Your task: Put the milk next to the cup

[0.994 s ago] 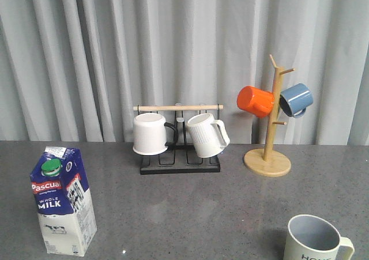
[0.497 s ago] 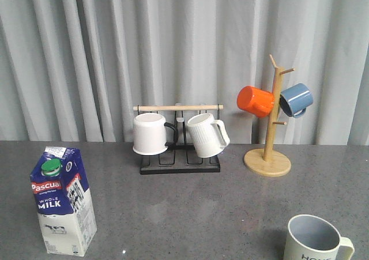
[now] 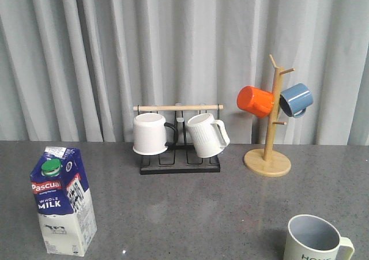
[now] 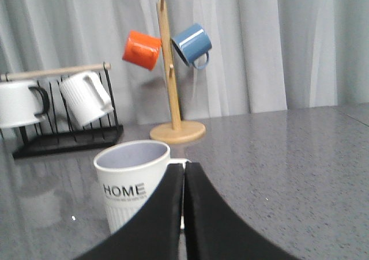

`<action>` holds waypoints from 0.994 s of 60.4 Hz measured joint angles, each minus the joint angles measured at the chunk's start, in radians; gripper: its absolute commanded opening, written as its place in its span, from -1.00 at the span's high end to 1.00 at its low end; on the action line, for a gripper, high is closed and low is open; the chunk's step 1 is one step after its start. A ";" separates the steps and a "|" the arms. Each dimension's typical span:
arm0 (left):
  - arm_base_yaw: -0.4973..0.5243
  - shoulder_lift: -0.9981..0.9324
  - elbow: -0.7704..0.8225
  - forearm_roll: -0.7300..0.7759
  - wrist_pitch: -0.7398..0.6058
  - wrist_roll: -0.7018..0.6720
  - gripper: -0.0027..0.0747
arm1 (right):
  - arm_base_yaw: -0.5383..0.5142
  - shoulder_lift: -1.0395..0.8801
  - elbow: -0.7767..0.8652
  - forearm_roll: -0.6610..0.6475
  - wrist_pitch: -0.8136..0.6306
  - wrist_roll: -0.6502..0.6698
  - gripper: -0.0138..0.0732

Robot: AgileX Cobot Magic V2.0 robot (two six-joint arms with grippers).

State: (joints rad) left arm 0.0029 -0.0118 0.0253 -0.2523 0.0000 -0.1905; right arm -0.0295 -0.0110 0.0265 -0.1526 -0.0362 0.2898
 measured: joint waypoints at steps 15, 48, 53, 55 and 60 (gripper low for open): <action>0.000 0.000 0.000 -0.011 0.000 -0.153 0.78 | 0.000 0.000 -0.001 0.076 0.010 0.000 0.51; 0.000 0.000 0.000 -0.085 0.000 -0.349 -0.01 | 0.000 0.055 -0.045 0.181 -0.066 0.054 -0.30; 0.000 0.000 0.000 -0.085 0.000 -0.347 -0.01 | 0.000 0.065 -0.081 0.180 -0.059 0.054 -0.30; 0.000 0.000 -0.005 -0.078 0.015 -0.343 -0.01 | 0.000 0.072 -0.110 0.174 -0.044 0.054 -0.30; 0.000 0.000 -0.061 -0.039 0.087 -0.301 -0.01 | 0.000 0.094 -0.195 0.139 0.023 0.053 -0.30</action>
State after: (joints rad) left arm 0.0029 -0.0118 -0.0356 -0.2918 0.0874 -0.4916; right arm -0.0295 0.0835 -0.1687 -0.0139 -0.0129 0.3429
